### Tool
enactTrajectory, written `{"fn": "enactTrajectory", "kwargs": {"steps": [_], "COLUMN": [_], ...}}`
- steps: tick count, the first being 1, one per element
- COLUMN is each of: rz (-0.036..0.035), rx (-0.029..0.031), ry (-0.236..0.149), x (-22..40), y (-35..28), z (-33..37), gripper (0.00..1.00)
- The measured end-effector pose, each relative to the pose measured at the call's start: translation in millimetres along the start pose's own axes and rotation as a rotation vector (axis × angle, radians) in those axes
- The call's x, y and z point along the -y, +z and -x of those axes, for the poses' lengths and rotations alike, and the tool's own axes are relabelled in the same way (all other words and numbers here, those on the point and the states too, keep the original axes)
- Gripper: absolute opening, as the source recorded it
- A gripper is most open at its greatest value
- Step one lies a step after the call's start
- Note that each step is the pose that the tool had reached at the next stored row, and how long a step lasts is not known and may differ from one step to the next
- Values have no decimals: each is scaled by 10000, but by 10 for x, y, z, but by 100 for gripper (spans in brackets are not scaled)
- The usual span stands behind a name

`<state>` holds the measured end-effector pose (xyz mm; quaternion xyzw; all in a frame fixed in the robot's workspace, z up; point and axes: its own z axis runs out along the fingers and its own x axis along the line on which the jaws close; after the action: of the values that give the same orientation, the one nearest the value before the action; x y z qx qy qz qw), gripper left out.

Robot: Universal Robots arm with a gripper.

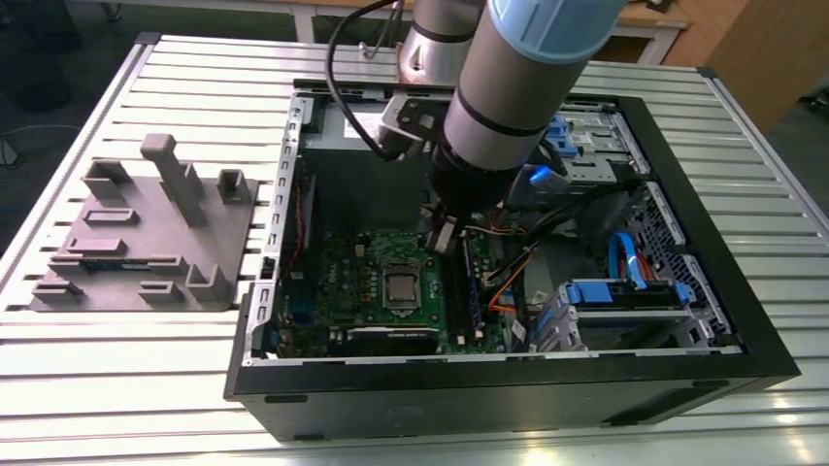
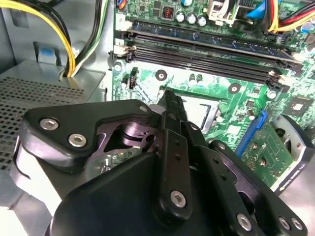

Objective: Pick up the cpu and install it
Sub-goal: 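Install the first cpu locking lever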

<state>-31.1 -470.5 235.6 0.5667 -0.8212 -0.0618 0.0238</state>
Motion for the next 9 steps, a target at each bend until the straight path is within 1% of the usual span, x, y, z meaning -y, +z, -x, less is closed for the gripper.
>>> {"fn": "enactTrajectory", "kwargs": {"steps": [2,4,5,9], "rz": [-45,-113,-127,-165], "rx": [19,49,57,31], "ry": [-12,-18,-48,-444], "x": [-29,-58,-60,-59], "y": [4,7,7,10], "z": [-23,-42,-46,-49], "gripper": [10,10,10,10]}}
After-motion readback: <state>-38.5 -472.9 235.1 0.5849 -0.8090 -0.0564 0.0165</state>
